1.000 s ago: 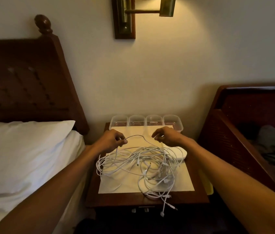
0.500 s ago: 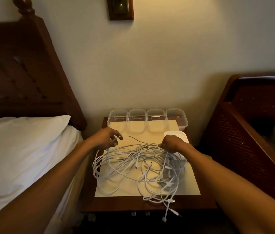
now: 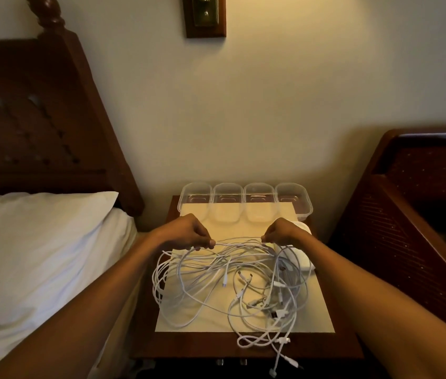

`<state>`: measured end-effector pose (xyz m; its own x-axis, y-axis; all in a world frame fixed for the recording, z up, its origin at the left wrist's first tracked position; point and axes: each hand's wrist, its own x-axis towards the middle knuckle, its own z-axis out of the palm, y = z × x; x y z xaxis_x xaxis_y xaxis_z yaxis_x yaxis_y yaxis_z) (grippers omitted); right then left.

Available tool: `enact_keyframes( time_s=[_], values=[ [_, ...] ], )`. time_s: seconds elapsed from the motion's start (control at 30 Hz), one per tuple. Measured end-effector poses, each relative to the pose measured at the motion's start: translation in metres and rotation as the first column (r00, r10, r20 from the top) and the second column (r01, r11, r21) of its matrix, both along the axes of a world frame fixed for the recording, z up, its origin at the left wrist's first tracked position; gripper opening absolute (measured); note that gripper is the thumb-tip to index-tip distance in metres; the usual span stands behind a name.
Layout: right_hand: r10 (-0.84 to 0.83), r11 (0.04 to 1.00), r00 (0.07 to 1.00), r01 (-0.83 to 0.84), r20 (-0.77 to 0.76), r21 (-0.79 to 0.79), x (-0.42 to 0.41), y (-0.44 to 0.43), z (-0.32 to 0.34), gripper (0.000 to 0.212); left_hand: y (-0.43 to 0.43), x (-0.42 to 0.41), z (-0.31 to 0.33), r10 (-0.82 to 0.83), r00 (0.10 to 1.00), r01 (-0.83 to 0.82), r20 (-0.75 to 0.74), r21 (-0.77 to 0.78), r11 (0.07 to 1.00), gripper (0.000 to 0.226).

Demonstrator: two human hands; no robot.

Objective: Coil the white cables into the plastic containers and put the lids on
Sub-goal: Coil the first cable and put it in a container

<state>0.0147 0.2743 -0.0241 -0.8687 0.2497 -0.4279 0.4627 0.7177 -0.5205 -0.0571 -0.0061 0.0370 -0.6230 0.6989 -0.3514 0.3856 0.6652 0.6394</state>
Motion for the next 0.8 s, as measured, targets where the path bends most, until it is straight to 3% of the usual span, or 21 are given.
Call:
enact_keyframes(
  time_s=[0.23,0.4,0.47,0.53,0.6,0.7,0.8],
  values=[
    [-0.093,0.977,0.962,0.038,-0.258,-0.212,-0.001,-0.004,0.031,0.016,0.015,-0.002,0.010,-0.025,0.998,0.027,-0.059,0.036,0.999,0.018],
    [-0.097,0.972,0.849,-0.032,-0.519,-0.234,-0.001,-0.015,0.066,0.015,0.029,0.001,0.010,0.217,0.929,-0.157,-0.301,0.210,0.965,0.034],
    [-0.077,0.974,0.824,-0.058,-0.561,-0.219,-0.002,-0.019,0.080,0.015,0.036,-0.002,0.011,0.269,0.883,-0.184,-0.385,0.245,0.952,0.025],
    [-0.025,0.979,0.844,-0.087,-0.536,-0.182,-0.002,-0.020,0.087,0.017,0.043,-0.004,0.014,0.294,0.861,-0.190,-0.416,0.272,0.943,0.011],
    [0.023,0.987,0.878,-0.097,-0.478,-0.130,0.002,-0.019,0.085,0.021,0.050,-0.002,0.015,0.333,0.829,-0.222,-0.450,0.281,0.934,0.012],
    [0.037,0.989,0.930,-0.086,-0.365,-0.118,0.010,-0.014,0.072,0.033,0.058,-0.003,0.006,0.352,0.845,-0.239,-0.403,0.303,0.922,0.028],
    [-0.049,0.963,0.975,-0.012,-0.217,-0.270,0.013,-0.009,0.057,0.039,0.067,-0.002,-0.008,0.139,0.927,-0.105,-0.348,0.114,0.988,0.055]
  ],
)
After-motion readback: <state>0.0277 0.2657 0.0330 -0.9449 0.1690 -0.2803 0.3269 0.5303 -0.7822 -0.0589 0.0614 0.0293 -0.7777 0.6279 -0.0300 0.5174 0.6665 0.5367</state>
